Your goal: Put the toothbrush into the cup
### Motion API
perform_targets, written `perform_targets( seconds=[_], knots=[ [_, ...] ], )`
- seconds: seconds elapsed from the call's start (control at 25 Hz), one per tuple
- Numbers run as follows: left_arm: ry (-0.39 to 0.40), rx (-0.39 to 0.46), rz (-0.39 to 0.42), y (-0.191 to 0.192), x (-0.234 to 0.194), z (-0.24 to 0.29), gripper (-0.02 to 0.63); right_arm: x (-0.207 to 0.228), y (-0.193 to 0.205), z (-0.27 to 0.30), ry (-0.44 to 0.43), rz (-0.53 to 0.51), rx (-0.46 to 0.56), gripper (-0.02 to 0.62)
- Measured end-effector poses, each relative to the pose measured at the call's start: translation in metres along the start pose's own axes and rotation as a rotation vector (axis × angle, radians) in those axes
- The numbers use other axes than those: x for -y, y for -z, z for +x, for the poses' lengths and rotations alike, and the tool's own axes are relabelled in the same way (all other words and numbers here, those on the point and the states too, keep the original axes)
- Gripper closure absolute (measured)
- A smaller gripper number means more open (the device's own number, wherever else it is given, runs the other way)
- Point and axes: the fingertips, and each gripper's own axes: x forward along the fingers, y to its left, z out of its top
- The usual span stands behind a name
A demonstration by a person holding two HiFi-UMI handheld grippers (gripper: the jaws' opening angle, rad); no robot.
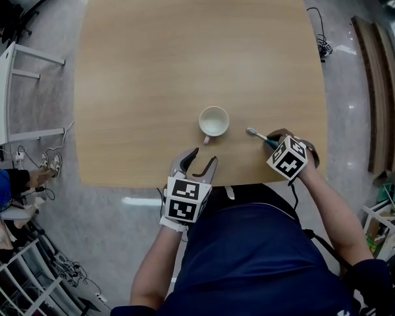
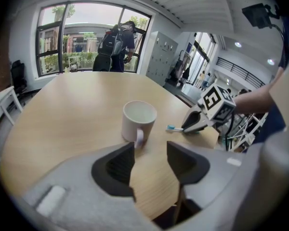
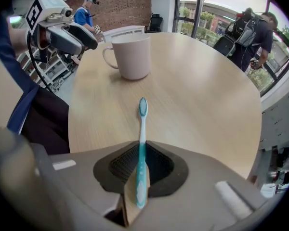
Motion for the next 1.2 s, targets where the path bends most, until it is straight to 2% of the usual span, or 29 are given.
perform_targets(
  seconds=[0.4,0.68,0.92,1.2],
  knots=[
    [-0.001,0.013,0.01,0.0,0.002,-0.007,0.393,0.012,-0.022,-0.025,0.016,0.15,0.157,0.546],
    [0.003,0.018,0.013,0.005,0.009,-0.012,0.394,0.005,-0.037,-0.041,-0.02,0.243,0.258,0.548],
    [0.005,0.021,0.011,0.01,0.014,-0.011,0.397,0.009,-0.048,-0.053,-0.096,0.394,0.376,0.548],
    [-0.025,0.037,0.035,0.013,0.009,-0.012,0.403,0.018,-0.07,-0.076,-0.129,0.492,0.49,0.548]
  ],
)
